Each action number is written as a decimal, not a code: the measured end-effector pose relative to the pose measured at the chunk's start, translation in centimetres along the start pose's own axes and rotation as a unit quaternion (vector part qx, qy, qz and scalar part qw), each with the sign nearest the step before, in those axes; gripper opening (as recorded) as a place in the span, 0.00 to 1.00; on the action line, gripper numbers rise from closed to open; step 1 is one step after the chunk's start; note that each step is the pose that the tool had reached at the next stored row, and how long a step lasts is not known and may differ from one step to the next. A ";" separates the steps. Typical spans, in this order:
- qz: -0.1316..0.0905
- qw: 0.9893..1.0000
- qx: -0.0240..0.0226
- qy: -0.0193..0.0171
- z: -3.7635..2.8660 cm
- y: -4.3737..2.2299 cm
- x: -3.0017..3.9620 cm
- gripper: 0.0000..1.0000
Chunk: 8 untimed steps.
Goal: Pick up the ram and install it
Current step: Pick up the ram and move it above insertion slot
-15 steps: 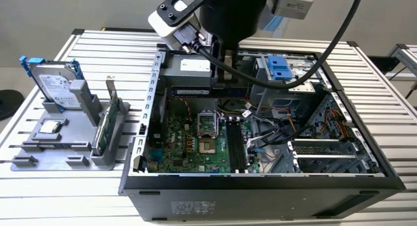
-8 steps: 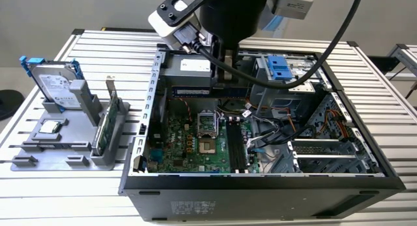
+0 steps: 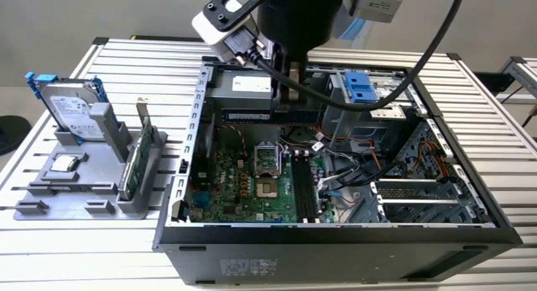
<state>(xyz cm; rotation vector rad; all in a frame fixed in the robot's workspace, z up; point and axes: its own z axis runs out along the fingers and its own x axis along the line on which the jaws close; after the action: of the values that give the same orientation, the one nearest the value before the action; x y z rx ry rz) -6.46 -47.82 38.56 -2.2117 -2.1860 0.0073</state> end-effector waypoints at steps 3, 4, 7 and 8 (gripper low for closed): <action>0.000 1.000 0.000 0.000 0.00 0.03 0.18 0.00; 0.000 1.000 0.000 0.000 0.00 0.03 0.23 0.00; 0.000 1.000 0.000 0.000 0.01 0.06 0.40 0.00; 0.000 1.000 0.000 0.000 0.01 0.07 0.45 0.00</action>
<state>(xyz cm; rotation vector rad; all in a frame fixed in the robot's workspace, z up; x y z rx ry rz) -6.39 -47.37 38.56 -2.2117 -2.1860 0.0072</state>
